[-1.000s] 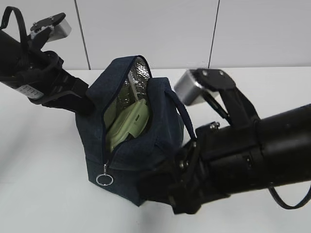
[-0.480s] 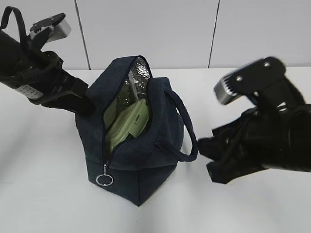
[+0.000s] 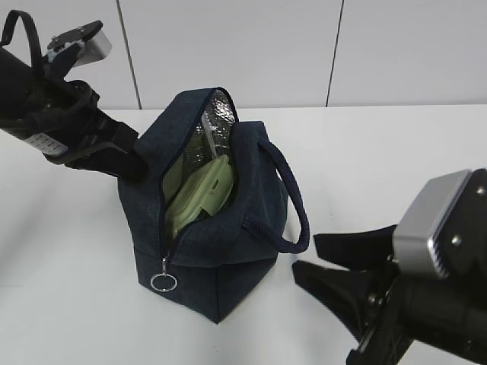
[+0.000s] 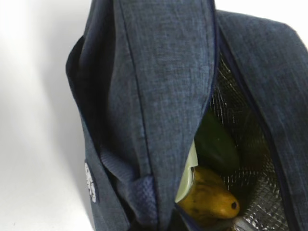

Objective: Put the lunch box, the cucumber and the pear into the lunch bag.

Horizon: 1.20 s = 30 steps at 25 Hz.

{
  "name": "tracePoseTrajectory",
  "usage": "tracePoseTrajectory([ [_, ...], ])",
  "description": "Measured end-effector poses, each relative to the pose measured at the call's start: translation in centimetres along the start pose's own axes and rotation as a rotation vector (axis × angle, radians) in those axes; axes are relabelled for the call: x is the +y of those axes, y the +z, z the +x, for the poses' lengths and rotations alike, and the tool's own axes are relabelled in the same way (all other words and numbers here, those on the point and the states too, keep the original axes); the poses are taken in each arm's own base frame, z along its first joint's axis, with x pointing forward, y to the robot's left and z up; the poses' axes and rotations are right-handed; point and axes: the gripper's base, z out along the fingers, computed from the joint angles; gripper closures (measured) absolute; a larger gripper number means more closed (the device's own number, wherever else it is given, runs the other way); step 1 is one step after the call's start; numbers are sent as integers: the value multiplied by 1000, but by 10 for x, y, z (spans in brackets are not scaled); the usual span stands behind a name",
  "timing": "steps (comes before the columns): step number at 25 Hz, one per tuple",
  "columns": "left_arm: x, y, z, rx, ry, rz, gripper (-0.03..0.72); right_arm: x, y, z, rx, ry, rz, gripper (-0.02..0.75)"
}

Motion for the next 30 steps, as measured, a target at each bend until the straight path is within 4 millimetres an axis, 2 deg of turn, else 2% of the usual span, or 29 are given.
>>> tracePoseTrajectory([
  [4, 0, 0, 0, 2, 0, 1, 687, 12, 19, 13, -7, -100, -149, 422],
  [10, 0, 0, 0, 3, 0, 2, 687, 17, 52, 40, 62, -72, -249, 422],
  [18, 0, 0, 0, -1, 0, 0, 687, 15, 96, 21, 32, -108, -313, 422],
  [26, 0, 0, 0, -1, 2, -2, 687, 12, 123, 16, 60, -109, -322, 422],
  [30, 0, 0, 0, -2, 2, -2, 687, 19, 132, 24, 124, -115, -331, 422],
])
